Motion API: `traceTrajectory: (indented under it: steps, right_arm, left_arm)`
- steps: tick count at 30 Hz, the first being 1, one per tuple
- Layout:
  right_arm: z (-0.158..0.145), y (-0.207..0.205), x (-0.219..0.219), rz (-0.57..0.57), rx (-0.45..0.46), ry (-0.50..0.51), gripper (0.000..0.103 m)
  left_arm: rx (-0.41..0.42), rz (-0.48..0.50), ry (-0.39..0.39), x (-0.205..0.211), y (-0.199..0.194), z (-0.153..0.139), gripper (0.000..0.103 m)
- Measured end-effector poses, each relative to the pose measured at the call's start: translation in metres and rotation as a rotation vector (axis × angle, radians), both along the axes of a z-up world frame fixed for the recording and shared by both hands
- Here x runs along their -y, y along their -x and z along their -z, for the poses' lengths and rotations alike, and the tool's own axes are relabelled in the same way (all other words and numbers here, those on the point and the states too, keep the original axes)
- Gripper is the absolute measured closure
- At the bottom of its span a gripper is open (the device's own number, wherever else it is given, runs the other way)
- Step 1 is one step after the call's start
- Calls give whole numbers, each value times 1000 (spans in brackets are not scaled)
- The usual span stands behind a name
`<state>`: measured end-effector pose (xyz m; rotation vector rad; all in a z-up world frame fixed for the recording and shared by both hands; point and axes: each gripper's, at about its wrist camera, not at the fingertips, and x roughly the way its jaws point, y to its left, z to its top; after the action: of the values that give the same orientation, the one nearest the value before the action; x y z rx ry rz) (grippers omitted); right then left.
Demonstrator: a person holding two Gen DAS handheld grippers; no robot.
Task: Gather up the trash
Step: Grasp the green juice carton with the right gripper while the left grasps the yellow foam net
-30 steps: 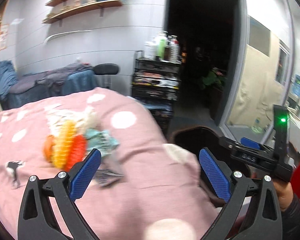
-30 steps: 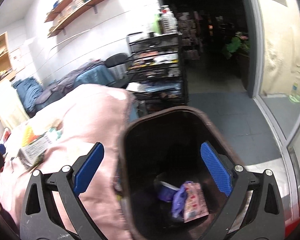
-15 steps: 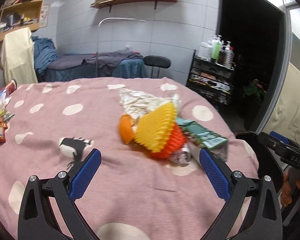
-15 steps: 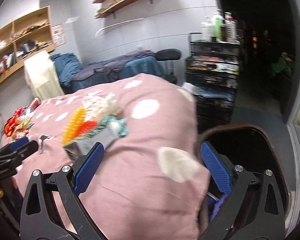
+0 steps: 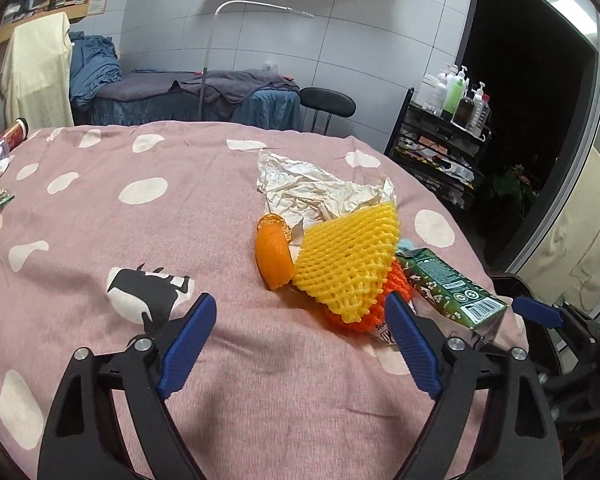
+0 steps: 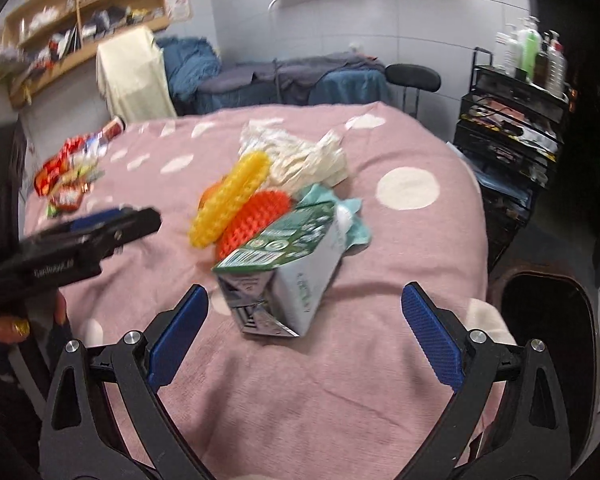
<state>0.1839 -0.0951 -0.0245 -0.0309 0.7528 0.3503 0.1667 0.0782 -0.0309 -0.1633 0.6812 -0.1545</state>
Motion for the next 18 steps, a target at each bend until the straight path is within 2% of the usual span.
traceTrajectory:
  steps: [3, 6, 7, 8, 13, 16, 18]
  right_arm:
    - [7, -6, -17, -9, -7, 70, 12]
    - [13, -16, -28, -3, -19, 125, 26]
    - [16, -20, -29, 8, -29, 144, 34]
    - [18, -22, -29, 9, -40, 143, 46]
    - [15, -24, -13, 38, -27, 91, 53]
    - [10, -21, 1, 56, -8, 43, 53]
    - [7, -18, 11, 70, 2, 14, 53]
  left_arm:
    - [-22, 7, -3, -1, -6, 3, 25]
    - [-44, 17, -4, -1, -11, 5, 27]
    - [-48, 23, -6, -1, -12, 6, 27]
    - [-51, 30, -12, 1, -13, 6, 27]
    - [-58, 75, -46, 12, -20, 6, 27]
    - [-59, 103, -70, 23, -26, 6, 27]
    - [-65, 123, -82, 30, -32, 7, 32]
